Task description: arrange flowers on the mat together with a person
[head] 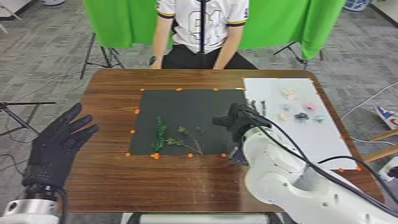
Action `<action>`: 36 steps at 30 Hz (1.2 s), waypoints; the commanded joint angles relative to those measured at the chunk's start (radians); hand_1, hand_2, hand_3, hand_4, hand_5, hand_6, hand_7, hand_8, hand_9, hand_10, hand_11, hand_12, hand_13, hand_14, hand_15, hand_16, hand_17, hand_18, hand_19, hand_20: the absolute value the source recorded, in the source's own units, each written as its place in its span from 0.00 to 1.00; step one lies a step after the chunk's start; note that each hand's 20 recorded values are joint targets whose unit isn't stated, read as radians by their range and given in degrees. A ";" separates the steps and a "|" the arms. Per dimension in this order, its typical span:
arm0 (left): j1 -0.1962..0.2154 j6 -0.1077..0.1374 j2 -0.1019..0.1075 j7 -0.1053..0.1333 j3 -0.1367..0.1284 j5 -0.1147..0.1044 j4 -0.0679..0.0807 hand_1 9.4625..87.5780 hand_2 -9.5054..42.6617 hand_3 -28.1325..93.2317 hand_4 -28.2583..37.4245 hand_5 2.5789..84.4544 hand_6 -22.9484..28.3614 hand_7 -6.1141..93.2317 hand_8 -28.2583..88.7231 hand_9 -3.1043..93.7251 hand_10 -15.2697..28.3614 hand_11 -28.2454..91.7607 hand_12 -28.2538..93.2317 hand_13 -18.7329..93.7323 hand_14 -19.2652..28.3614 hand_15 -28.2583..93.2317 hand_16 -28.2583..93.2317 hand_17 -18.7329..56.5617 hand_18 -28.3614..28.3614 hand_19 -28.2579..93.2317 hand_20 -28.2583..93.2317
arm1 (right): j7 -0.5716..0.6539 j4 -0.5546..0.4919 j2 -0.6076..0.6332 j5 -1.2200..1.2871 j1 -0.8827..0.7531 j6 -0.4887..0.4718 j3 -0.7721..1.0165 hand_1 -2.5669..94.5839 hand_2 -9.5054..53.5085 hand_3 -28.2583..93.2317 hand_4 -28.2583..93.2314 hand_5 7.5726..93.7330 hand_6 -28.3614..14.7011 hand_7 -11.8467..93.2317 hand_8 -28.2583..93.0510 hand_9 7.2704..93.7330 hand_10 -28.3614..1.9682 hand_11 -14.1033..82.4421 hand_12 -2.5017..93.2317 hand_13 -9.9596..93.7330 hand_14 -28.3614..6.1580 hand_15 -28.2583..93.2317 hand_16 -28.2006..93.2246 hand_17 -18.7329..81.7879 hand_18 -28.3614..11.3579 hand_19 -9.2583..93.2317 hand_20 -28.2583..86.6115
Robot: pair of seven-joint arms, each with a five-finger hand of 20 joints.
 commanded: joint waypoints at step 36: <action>-0.026 -0.024 -0.055 -0.057 0.013 0.033 0.014 0.16 0.35 0.85 0.07 0.37 0.57 0.17 0.17 0.34 0.71 0.41 0.32 0.34 0.86 0.62 0.18 0.12 0.80 0.54 0.35 | -0.109 0.031 -0.081 0.147 0.062 -0.037 -0.129 0.32 0.33 0.69 0.08 0.86 0.58 0.21 0.13 1.00 0.46 0.44 0.20 0.93 0.47 0.67 0.39 0.72 0.14 1.00 0.45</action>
